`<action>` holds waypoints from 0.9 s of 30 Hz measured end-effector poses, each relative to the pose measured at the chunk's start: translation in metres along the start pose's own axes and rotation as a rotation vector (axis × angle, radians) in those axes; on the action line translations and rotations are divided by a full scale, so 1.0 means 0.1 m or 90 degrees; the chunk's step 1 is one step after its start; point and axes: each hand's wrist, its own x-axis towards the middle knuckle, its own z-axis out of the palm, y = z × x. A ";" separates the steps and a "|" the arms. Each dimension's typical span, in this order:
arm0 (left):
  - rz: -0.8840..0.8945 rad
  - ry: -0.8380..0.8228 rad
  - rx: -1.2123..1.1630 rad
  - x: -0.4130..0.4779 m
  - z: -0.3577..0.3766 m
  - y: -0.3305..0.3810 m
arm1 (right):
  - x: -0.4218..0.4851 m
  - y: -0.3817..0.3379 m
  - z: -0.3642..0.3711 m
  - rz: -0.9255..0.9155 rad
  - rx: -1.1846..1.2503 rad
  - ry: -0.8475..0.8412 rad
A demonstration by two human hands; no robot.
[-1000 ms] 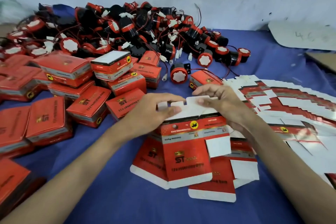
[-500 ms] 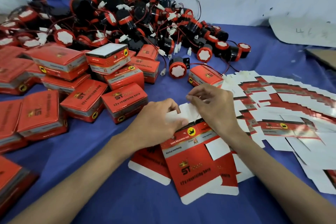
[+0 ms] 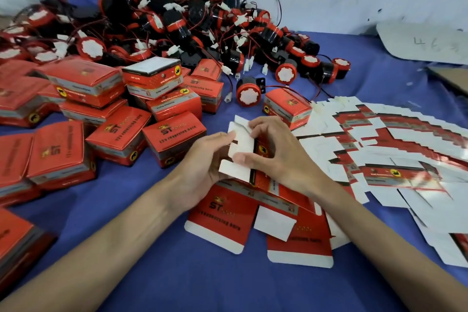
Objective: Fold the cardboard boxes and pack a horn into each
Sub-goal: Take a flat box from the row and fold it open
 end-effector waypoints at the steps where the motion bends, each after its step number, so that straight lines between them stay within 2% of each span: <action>1: -0.006 -0.009 -0.015 0.01 0.01 -0.02 | 0.01 0.00 -0.01 0.006 0.009 0.005; 4: -0.018 -0.025 -0.010 0.00 0.05 -0.04 | -0.01 0.03 0.00 0.010 0.021 -0.002; 7: -0.030 -0.093 -0.066 0.02 -0.01 -0.03 | -0.04 0.00 0.05 -0.013 0.025 -0.026; 10: -0.053 -0.106 -0.104 0.04 -0.03 0.01 | -0.06 -0.05 0.08 -0.039 0.080 0.001; 12: -0.017 -0.082 -0.023 0.08 -0.06 0.00 | -0.08 -0.05 0.08 -0.034 0.124 0.002; 14: 0.027 -0.110 0.087 0.10 -0.10 -0.02 | -0.09 -0.05 0.09 -0.036 0.147 -0.012; 16: 0.032 -0.138 0.111 0.08 -0.13 -0.01 | -0.10 -0.06 0.09 -0.056 0.153 -0.003; 21: 0.097 -0.048 0.118 0.06 -0.13 0.01 | -0.10 -0.09 0.00 -0.078 0.180 0.083; 26: 0.214 0.001 0.030 0.01 0.12 0.07 | -0.03 -0.09 -0.15 -0.018 0.199 0.248; 27: 0.247 0.006 0.052 0.00 0.17 0.07 | -0.03 -0.09 -0.15 -0.017 0.210 0.270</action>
